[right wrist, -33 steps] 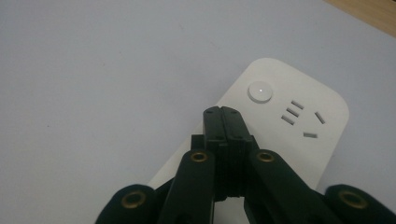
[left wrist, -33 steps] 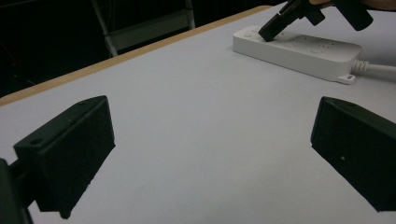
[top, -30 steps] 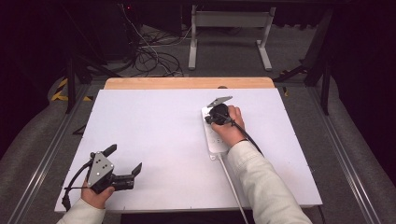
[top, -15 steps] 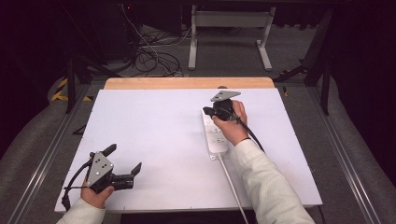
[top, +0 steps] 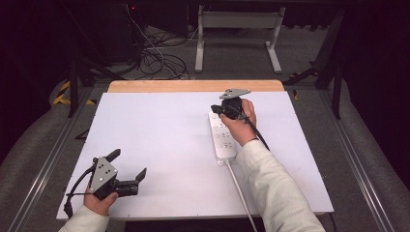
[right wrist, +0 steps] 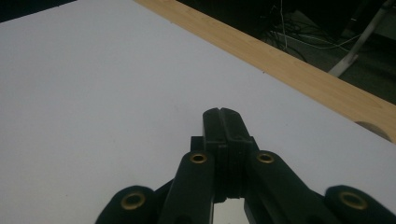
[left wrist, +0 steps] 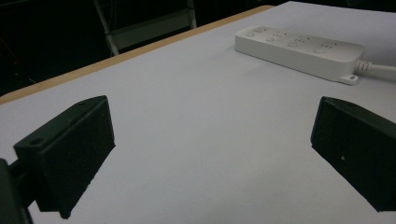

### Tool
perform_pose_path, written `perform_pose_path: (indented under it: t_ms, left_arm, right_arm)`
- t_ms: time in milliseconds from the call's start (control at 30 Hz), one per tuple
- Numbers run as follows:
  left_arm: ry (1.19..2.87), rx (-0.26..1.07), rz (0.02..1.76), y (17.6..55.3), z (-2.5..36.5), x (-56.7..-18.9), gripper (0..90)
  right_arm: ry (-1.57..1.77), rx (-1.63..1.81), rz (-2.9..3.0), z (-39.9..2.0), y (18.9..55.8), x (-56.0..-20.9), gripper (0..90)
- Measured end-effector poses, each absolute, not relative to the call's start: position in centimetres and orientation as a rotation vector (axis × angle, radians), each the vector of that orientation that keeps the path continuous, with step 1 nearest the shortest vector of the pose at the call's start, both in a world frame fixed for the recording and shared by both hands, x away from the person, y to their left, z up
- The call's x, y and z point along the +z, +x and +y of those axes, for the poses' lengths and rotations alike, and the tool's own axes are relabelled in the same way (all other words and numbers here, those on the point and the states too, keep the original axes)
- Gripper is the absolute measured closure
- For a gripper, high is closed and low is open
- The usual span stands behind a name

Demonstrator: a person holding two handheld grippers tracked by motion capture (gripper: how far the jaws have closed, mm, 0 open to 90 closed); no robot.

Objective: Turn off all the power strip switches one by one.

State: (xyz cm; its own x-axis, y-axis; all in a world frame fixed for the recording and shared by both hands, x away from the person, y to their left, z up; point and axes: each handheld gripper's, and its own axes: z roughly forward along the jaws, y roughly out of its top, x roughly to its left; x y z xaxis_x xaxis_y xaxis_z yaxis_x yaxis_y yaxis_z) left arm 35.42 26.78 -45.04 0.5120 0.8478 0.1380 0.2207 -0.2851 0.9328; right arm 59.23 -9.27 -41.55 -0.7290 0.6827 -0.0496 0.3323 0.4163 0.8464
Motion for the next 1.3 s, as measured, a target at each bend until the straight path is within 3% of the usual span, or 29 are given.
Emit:
perform_pose_path:
  t_ms: [633, 1300]
  left_arm:
    - [1.781, 0.809, 0.903, 35.4, 26.9, -45.1, 0.2]
    - [1.785, 0.812, 0.897, 35.4, 26.8, -45.0, 0.2]
  right_arm:
    - [0.965, 1.114, 2.336, -9.2, 62.0, -45.7, 90.0]
    - [0.968, 1.065, 2.329, -8.5, 61.8, -46.2, 90.0]
